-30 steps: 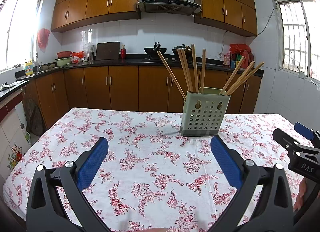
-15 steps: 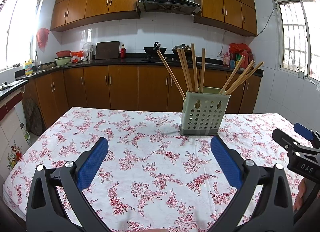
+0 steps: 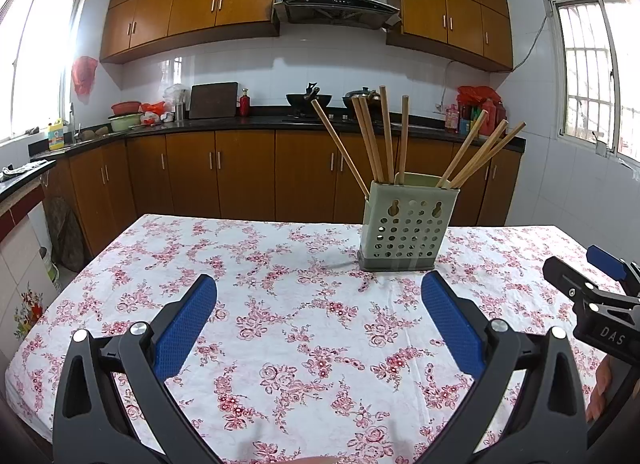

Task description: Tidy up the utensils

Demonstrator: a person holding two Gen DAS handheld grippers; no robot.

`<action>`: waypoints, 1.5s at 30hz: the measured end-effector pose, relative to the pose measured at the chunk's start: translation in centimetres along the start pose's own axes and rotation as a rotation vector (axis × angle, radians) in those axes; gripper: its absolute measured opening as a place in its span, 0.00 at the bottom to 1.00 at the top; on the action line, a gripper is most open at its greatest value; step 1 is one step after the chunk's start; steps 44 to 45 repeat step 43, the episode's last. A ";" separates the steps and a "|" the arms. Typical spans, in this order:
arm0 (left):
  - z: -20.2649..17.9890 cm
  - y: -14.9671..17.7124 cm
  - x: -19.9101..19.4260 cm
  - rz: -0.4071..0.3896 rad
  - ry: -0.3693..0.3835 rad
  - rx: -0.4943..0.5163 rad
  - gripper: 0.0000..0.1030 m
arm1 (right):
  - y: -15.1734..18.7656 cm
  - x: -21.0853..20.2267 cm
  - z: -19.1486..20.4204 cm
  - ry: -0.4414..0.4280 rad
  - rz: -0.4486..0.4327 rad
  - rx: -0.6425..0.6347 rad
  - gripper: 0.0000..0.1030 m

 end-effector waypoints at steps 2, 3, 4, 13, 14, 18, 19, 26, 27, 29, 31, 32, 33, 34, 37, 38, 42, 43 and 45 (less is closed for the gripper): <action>0.0 0.0 0.0 0.000 0.000 0.000 0.98 | 0.1 0.1 0.1 0.002 0.003 0.002 0.96; 0.0 0.0 0.0 0.000 0.000 -0.001 0.98 | 0.1 0.2 0.1 0.003 0.003 0.003 0.96; 0.0 0.0 0.0 0.000 0.000 -0.001 0.98 | 0.1 0.2 0.2 0.004 0.003 0.003 0.96; -0.1 0.1 0.1 0.003 0.001 -0.003 0.98 | 0.3 0.3 0.3 0.006 0.005 0.006 0.96; -0.1 0.1 0.1 0.004 0.001 -0.004 0.98 | 0.3 0.3 0.3 0.006 0.006 0.007 0.96; 0.0 0.1 0.1 0.006 0.000 -0.008 0.98 | 0.3 0.3 0.4 0.006 0.006 0.007 0.96; 0.0 0.1 0.2 0.006 0.000 -0.007 0.98 | 0.3 0.3 0.4 0.006 0.006 0.007 0.96; 0.0 0.1 0.2 0.006 -0.001 -0.007 0.98 | 0.3 0.3 0.4 0.007 0.006 0.007 0.96; -0.1 0.2 0.1 0.005 -0.001 -0.007 0.98 | 0.3 0.3 0.4 0.007 0.006 0.007 0.96; 0.0 0.1 0.2 0.004 -0.001 -0.009 0.98 | 0.3 0.3 0.4 0.006 0.007 0.007 0.96; 0.1 0.0 0.1 0.002 -0.003 -0.008 0.98 | 0.4 0.3 0.5 0.006 0.007 0.007 0.96; 0.1 0.0 0.1 -0.001 -0.004 -0.007 0.98 | 0.5 0.3 0.5 0.006 0.008 0.007 0.96; 0.0 -0.1 0.0 -0.002 -0.003 -0.006 0.98 | 0.5 0.3 0.5 0.006 0.008 0.007 0.96; 0.0 -0.1 0.0 -0.003 -0.003 -0.006 0.98 | 0.5 0.3 0.5 0.006 0.008 0.007 0.96; 0.0 -0.1 0.0 -0.001 -0.002 -0.006 0.98 | 0.4 0.3 0.5 0.006 0.007 0.008 0.96; 0.1 -0.1 0.0 0.000 -0.004 -0.007 0.98 | 0.4 0.3 0.5 0.007 0.007 0.008 0.96; 0.1 -0.1 -0.1 0.008 -0.002 -0.012 0.98 | 0.5 0.3 0.5 0.006 0.009 0.009 0.96; 0.2 -0.1 0.0 0.009 -0.002 -0.013 0.98 | 0.4 0.3 0.5 0.006 0.008 0.008 0.96; 0.2 -0.1 0.0 0.009 -0.002 -0.013 0.98 | 0.4 0.3 0.5 0.006 0.008 0.008 0.96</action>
Point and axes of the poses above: each gripper's, at about its wrist camera, not at the fingertips, and x roughly the way its jaws point, z to its left, y to its underside, the point moved 9 cm from there along x, roughly the way its jaws point, and after that the axes turned 8 degrees about y, right-handed, at the moved point
